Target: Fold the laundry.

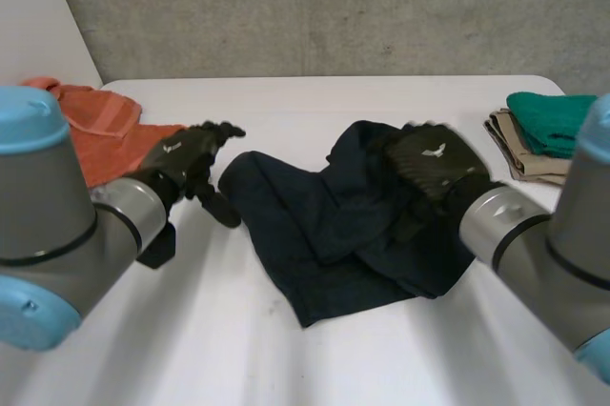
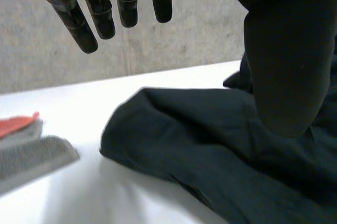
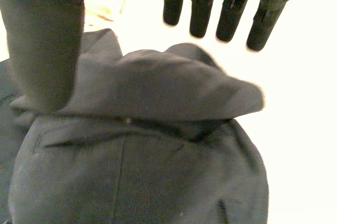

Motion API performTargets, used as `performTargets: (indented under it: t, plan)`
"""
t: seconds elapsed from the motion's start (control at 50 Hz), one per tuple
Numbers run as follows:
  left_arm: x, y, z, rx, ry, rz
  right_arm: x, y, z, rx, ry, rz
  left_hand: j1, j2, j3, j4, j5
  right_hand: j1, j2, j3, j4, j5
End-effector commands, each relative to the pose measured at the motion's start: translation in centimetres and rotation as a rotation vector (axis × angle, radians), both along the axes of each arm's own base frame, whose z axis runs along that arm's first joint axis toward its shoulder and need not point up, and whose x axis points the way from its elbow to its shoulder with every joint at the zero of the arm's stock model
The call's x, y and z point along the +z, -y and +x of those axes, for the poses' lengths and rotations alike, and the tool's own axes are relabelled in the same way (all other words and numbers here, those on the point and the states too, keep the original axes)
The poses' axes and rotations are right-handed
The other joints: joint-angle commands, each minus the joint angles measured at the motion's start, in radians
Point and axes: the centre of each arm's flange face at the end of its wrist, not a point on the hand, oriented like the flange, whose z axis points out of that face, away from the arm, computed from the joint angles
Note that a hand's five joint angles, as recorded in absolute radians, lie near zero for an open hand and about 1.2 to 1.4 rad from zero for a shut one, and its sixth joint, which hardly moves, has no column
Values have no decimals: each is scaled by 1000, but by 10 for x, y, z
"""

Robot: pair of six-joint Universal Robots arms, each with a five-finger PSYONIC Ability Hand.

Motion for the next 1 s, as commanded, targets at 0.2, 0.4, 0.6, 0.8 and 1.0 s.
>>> performTargets:
  t: [0.2, 0.4, 0.6, 0.8, 1.0]
  plan:
    - [1, 96, -17, -149, 257, -278, 17, 18, -70, -365, 141, 211, -33, -30, -34, -24, -53, -170, -169, -176, -172, -160]
    - [-47, 122, -33, -263, 455, -234, -51, 30, -72, -404, 126, 419, -33, -30, -34, -24, -53, -170, -169, -176, -172, -160]
    - [-72, 116, -41, -315, 504, -141, -91, 52, -51, -434, 139, 398, 702, 705, 702, 711, 682, 203, 204, 197, 201, 213]
    - [-22, 108, -41, -204, 451, -196, -61, 105, -34, -431, 157, 100, 1189, 1192, 1188, 1198, 1169, 1052, 1053, 1046, 1050, 1062]
    - [45, 61, -20, -59, 336, -171, 5, 178, -7, -302, 133, -311, 1189, 1192, 1188, 1198, 1169, 1052, 1053, 1046, 1050, 1062]
